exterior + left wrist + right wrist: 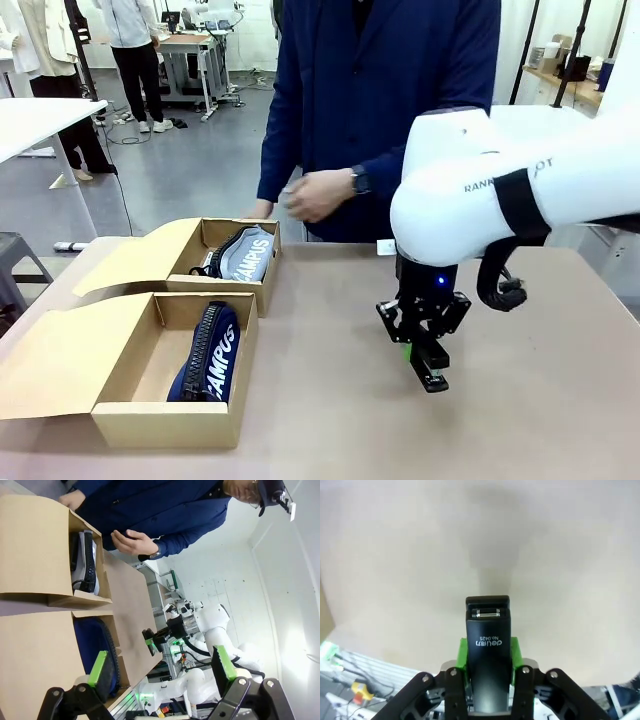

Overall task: Place items inside the box.
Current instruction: Pick up a Pencil pouch or Stapler and place it inside the Mailer Box closest to the robot.

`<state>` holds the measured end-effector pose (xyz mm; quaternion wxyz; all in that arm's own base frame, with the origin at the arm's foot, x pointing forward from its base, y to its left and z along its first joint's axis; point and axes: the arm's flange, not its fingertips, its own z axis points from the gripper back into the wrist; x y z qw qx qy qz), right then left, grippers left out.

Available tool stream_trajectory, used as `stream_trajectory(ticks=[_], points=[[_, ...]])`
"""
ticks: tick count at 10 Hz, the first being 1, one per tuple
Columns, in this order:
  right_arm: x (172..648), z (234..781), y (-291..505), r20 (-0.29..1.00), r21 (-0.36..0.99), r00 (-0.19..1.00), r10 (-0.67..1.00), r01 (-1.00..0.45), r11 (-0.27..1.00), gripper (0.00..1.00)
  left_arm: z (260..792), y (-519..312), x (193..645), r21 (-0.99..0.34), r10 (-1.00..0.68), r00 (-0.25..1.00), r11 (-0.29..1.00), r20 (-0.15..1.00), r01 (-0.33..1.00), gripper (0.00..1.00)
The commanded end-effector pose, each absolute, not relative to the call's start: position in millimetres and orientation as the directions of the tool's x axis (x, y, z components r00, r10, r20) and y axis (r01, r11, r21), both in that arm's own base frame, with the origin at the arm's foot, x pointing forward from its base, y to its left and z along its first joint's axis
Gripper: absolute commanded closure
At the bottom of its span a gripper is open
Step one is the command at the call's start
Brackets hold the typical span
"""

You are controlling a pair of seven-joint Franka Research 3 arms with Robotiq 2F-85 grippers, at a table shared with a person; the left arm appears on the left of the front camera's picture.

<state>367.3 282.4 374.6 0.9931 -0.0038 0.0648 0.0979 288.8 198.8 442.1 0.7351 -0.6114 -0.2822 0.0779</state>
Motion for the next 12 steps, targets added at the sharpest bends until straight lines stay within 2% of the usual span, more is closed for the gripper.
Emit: stream_trajectory(ticks=[1,2,3,5,6,7,8,10,12], points=[[372,378,284,-0.13,0.011,0.973,0.193,-0.193,0.981,0.63,443,198,288,-0.938,0.465,0.818,0.232,0.338,0.255,0.0],[409,358,299,-0.175,0.075,0.972,0.16,-0.149,0.986,0.63,443,198,288,-0.938,0.465,0.818,0.232,0.338,0.255,0.0],[406,370,291,-0.148,0.247,0.972,0.183,-0.143,0.958,0.63,443,198,288,-0.938,0.465,0.818,0.232,0.338,0.255,0.0],[370,400,260,-0.182,0.507,0.977,0.106,0.001,0.862,0.63,443,198,288,-0.938,0.465,0.818,0.232,0.338,0.255,0.0],[354,406,270,-0.174,0.615,0.984,0.045,0.073,0.785,0.63,443,198,288,-0.938,0.465,0.818,0.232,0.338,0.255,0.0],[335,412,271,-0.188,0.646,0.971,0.148,0.008,0.763,0.63,443,198,288,-0.938,0.465,0.818,0.232,0.338,0.255,0.0],[321,424,251,-0.126,0.695,0.982,0.141,-0.014,0.719,0.63,443,198,288,-0.938,0.465,0.818,0.232,0.338,0.255,0.0],[299,440,170,-0.081,0.77,0.995,0.057,0.026,0.638,0.63,443,198,288,-0.938,0.465,0.818,0.232,0.338,0.255,0.0],[281,438,115,0.003,0.834,0.999,0.043,-0.027,0.551,0.63,443,198,288,-0.938,0.465,0.818,0.232,0.338,0.255,0.0]])
